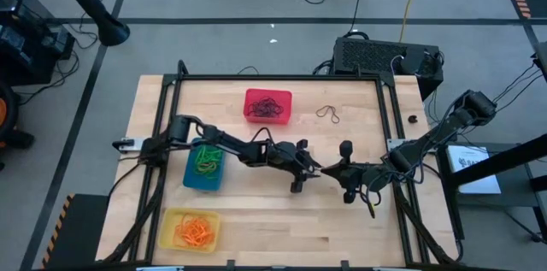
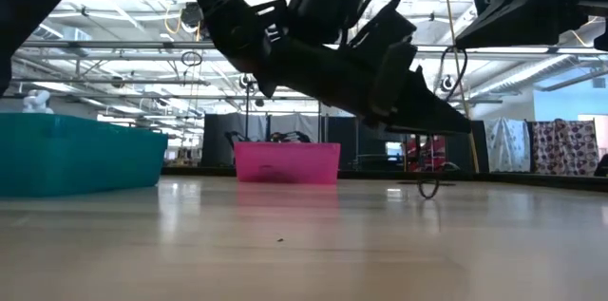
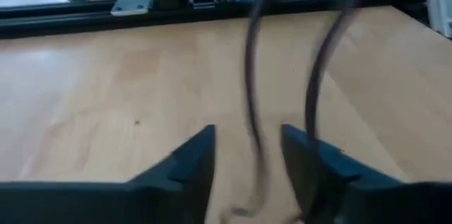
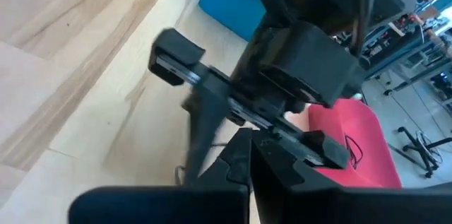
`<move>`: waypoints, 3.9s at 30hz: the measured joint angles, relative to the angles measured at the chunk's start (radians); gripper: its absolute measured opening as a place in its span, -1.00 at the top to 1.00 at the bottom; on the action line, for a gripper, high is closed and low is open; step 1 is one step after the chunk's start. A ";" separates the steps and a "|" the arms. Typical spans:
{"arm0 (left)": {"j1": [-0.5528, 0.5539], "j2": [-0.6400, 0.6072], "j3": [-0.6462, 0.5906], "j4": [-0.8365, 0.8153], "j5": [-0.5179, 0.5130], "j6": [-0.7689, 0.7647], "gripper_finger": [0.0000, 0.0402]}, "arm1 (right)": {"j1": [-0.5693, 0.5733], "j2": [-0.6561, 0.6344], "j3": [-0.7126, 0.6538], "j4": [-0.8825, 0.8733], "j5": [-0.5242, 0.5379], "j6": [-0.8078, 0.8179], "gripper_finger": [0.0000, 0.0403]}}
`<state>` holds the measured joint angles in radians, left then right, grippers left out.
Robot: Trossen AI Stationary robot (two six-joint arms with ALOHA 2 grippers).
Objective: Sort rubber bands into baskets
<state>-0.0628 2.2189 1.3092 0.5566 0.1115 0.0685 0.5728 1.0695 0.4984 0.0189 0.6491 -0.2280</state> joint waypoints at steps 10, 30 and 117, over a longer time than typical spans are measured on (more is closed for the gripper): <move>0.017 -0.040 0.004 -0.119 -0.027 0.020 0.97 | 0.000 -0.004 0.000 -0.089 0.050 0.066 0.91; 0.216 -0.425 0.018 -0.683 -0.516 0.260 0.99 | -0.005 -0.004 0.000 -0.358 0.114 0.448 -0.16; 0.332 0.472 1.022 -1.072 -0.103 -0.052 0.95 | -0.159 -0.004 0.000 -0.627 0.051 0.830 -0.11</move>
<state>0.2696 2.6906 2.3313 -0.5155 0.0081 0.0167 0.4141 1.0657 0.4987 -0.6079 0.7002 0.6018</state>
